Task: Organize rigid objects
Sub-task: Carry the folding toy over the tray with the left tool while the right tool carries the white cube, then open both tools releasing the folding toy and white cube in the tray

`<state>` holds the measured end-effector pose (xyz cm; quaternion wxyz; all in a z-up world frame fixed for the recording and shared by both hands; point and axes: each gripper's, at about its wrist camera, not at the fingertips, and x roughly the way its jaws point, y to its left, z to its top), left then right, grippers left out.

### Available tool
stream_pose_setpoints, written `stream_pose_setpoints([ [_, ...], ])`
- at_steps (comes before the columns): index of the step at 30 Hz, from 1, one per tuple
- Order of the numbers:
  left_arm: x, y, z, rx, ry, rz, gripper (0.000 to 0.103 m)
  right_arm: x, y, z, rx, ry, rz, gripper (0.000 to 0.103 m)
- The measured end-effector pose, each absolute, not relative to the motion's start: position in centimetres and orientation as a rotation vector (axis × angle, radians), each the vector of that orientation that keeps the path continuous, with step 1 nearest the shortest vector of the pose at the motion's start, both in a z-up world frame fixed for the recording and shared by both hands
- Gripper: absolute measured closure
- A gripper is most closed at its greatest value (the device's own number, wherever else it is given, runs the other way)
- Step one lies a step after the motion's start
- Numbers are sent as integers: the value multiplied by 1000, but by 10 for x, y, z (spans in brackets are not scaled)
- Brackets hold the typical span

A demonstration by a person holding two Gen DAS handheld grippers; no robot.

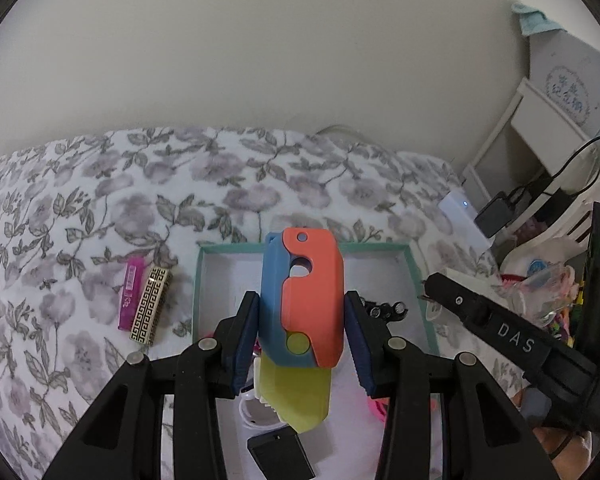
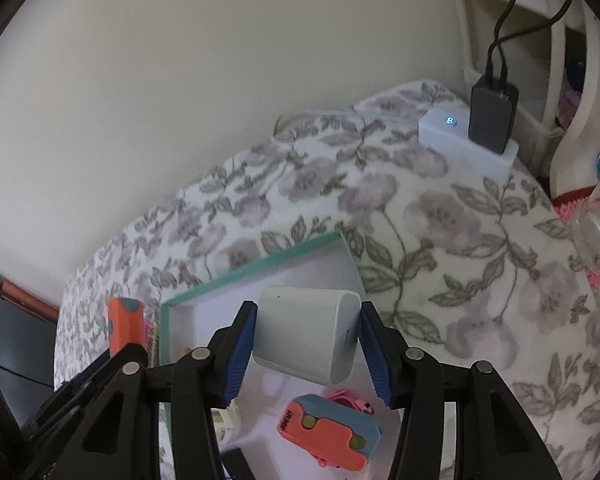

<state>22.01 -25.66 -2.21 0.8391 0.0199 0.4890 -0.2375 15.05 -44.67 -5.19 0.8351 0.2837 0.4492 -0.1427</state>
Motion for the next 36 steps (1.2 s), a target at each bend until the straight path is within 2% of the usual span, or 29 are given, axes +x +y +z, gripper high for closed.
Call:
stream_pose_setpoints([
  [11, 218, -267, -37, 86, 1084, -499, 59, 157, -439, -68, 570, 1032, -286, 48],
  [23, 219, -269, -43, 114, 1110, -471, 58, 157, -438, -60, 575, 995, -284, 48],
  [25, 219, -268, -41, 112, 1105, -470, 54, 157, -438, -58, 574, 989, -282, 48],
  [28, 220, -265, -37, 106, 1099, -468, 42, 157, -436, -54, 564, 980, -277, 48],
  [36, 231, -243, -25, 85, 1076, -371, 41, 156, -429, -34, 517, 939, -278, 48],
])
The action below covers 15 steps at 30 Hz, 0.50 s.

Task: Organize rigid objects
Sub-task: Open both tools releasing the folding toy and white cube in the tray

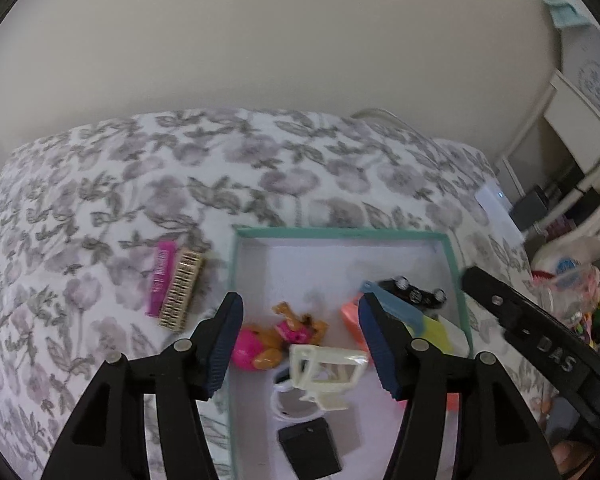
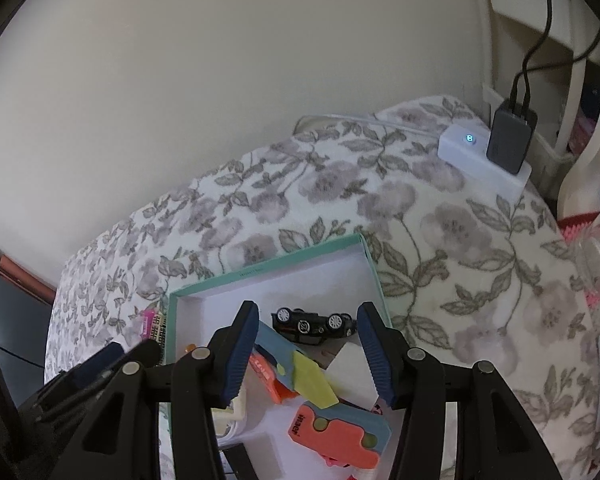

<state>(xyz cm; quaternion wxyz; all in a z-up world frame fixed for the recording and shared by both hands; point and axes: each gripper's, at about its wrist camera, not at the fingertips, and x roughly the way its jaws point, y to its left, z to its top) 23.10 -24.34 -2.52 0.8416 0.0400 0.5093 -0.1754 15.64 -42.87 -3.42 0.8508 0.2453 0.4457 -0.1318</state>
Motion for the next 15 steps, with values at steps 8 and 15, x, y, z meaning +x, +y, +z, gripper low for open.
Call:
stream_pose_setpoints([
  [8, 247, -206, -9, 31, 1033, -234, 16, 157, -418, -15, 458, 903, -281, 42],
  [15, 258, -176, -11, -11, 1042, -131, 10, 165, -400, -18, 413, 926, -261, 32],
])
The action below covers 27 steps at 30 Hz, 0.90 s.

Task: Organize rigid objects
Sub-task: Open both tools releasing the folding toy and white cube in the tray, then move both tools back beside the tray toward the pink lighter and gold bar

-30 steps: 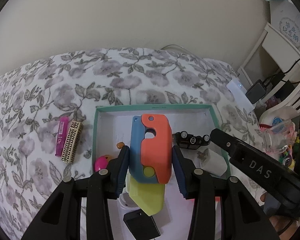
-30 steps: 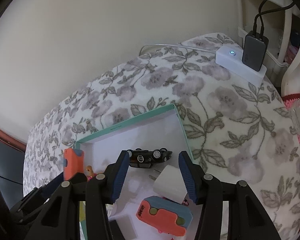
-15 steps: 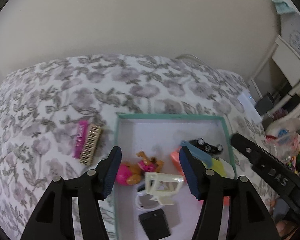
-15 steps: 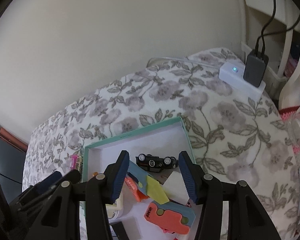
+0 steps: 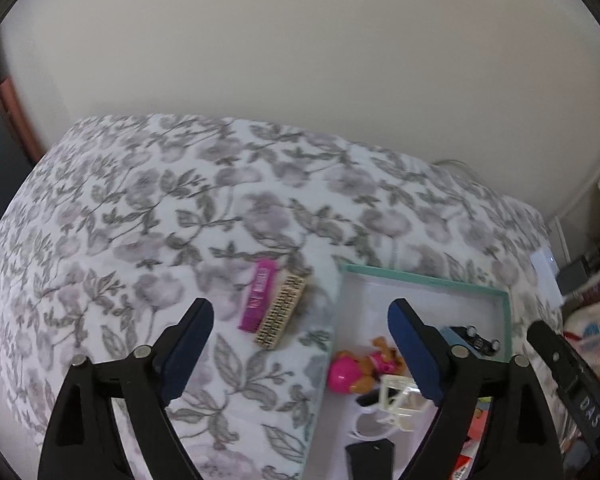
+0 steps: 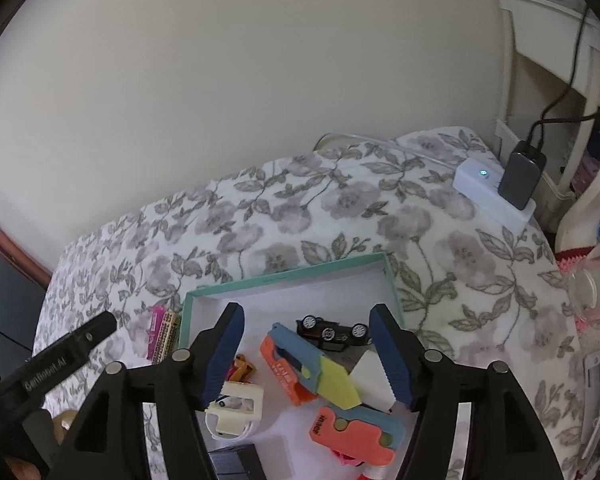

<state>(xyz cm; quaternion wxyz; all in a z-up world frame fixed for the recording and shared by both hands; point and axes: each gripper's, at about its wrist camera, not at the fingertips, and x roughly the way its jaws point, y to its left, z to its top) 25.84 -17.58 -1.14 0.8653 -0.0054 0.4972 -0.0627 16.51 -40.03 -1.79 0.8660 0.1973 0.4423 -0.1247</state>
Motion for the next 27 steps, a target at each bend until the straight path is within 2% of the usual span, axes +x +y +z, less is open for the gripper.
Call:
stream_pose_setpoints([
  [2, 262, -167, -16, -29, 1055, -100, 7, 169, -393, -21, 397, 939, -247, 23],
  [3, 264, -163, -18, -37, 1062, -85, 7, 170, -390, -22, 391, 943, -242, 22],
  [11, 275, -131, -30, -90, 1099, -9, 6, 183, -359, -31, 334, 977, -196, 19],
  [12, 276, -127, -31, -97, 1101, -3, 6, 184, -355, -32, 328, 982, -191, 16],
  [14, 279, -117, -34, -117, 1108, 11, 6, 187, -348, -35, 316, 986, -181, 1],
  [27, 295, -53, -69, -204, 1168, 135, 6, 202, -308, -51, 267, 1015, -117, 0],
])
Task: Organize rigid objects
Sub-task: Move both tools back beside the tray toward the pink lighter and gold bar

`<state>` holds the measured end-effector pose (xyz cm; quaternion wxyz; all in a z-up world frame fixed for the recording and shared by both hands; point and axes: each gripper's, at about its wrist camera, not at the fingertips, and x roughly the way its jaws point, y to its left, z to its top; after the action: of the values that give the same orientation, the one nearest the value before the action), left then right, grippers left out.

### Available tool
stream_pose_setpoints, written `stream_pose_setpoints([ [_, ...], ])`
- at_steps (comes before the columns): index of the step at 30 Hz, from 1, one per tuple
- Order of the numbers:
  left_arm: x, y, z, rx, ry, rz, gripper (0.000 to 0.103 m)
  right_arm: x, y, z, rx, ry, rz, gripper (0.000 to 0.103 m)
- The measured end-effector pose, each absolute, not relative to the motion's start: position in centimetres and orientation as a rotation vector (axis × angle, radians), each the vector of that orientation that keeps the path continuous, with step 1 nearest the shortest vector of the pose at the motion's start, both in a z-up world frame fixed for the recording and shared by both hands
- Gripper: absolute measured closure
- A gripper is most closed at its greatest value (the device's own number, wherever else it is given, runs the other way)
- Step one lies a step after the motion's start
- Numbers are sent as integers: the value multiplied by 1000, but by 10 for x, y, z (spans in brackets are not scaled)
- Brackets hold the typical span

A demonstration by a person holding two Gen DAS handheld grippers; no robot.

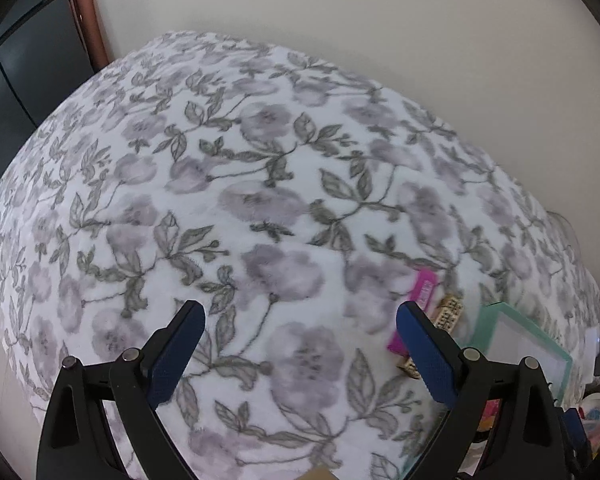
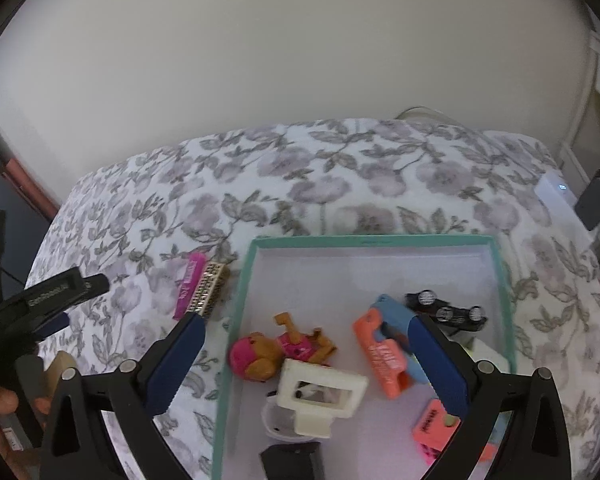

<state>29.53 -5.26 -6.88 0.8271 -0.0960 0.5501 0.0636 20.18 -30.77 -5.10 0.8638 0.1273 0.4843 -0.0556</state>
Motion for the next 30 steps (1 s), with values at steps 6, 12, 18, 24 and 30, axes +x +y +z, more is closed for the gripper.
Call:
stream_pose_setpoints([
  [6, 302, -55, -86, -192, 1175, 98, 6, 210, -288, -59, 248, 1029, -78, 0],
  [12, 316, -77, -95, -164, 1145, 14, 6, 215, -286, -63, 239, 1031, -87, 0],
  [18, 328, -113, -109, -61, 1147, -82, 6, 219, -292, -67, 260, 1023, -100, 0],
  [24, 332, -125, -118, -13, 1151, -111, 11, 220, -299, -72, 282, 1029, -113, 0],
  [30, 331, -135, -124, 8, 1160, -132, 37, 219, -299, -70, 284, 1026, -114, 0],
])
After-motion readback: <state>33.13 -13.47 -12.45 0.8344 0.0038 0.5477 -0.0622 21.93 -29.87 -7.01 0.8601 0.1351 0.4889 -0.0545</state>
